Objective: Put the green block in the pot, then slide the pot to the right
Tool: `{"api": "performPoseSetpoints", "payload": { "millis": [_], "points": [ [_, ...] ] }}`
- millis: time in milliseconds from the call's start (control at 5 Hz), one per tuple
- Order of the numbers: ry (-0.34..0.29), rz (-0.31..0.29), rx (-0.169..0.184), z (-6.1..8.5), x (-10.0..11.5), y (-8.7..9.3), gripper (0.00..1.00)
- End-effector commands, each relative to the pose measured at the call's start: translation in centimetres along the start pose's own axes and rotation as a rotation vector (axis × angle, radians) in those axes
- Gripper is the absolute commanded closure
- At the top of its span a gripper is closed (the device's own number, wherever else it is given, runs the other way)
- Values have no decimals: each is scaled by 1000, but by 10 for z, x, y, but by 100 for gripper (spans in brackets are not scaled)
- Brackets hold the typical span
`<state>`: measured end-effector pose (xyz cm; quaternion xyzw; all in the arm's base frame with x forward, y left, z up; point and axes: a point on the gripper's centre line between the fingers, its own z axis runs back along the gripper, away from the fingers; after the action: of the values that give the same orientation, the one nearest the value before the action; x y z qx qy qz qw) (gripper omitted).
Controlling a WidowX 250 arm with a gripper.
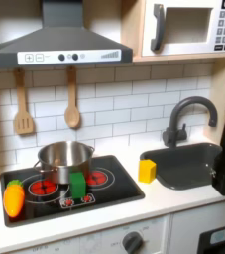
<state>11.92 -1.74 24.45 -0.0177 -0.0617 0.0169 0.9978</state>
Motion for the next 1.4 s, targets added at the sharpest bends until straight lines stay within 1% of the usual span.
{"api": "performPoseSetpoints", "payload": {
  "millis": [0, 200, 400, 800, 1000, 1200],
  "points": [
    [1, 0, 2, 0, 0, 0, 0],
    [3, 3, 21, -2, 16, 8, 0],
    [27, 13, 44, -8, 28, 19, 0],
    [21, 34, 62, -9, 54, 39, 0],
    [23, 61, 72, -9, 65, 52, 0],
    [16, 71, 84, -11, 77, 63, 0]
  ]
}}
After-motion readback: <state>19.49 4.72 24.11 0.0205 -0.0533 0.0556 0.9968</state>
